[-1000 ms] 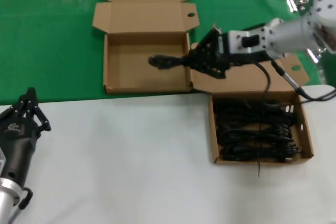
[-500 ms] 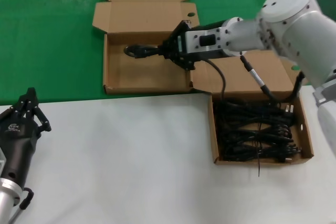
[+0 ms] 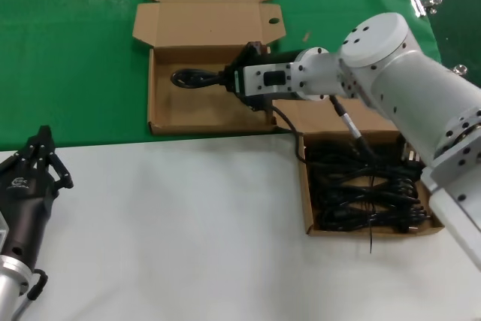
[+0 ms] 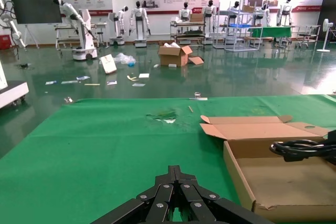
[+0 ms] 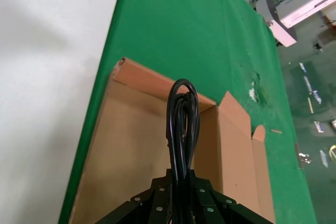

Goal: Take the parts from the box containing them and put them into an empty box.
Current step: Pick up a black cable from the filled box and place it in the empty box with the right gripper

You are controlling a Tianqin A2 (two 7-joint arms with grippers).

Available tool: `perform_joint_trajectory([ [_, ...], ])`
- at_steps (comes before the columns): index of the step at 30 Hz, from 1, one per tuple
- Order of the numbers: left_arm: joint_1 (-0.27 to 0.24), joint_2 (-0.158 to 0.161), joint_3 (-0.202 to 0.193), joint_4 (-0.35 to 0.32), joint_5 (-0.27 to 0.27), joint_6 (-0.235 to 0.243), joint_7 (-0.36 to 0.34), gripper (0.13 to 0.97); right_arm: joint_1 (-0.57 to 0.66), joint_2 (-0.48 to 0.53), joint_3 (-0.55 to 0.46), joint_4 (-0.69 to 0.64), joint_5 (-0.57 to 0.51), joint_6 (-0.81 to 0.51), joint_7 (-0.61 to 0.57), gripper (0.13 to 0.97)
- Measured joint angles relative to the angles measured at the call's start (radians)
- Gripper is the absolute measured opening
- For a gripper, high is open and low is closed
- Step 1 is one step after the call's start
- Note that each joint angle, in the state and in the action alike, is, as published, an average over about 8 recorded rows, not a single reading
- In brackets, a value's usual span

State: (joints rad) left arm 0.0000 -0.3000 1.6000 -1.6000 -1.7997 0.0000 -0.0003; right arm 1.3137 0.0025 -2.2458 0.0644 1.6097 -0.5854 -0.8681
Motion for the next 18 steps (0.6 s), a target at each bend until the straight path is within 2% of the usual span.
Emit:
perform_joint_trajectory([
  [11, 0.0, 0.0, 0.0, 0.0, 0.0, 0.0, 0.0, 0.14, -0.037, -0.002, -0.341, 0.055, 0.386, 0.095, -0.056, 0.19],
  [18, 0.0, 0.0, 0.0, 0.0, 0.0, 0.0, 0.0, 0.14, -0.043, -0.002, -0.464, 0.069, 0.533, 0.121, -0.086, 0.22],
])
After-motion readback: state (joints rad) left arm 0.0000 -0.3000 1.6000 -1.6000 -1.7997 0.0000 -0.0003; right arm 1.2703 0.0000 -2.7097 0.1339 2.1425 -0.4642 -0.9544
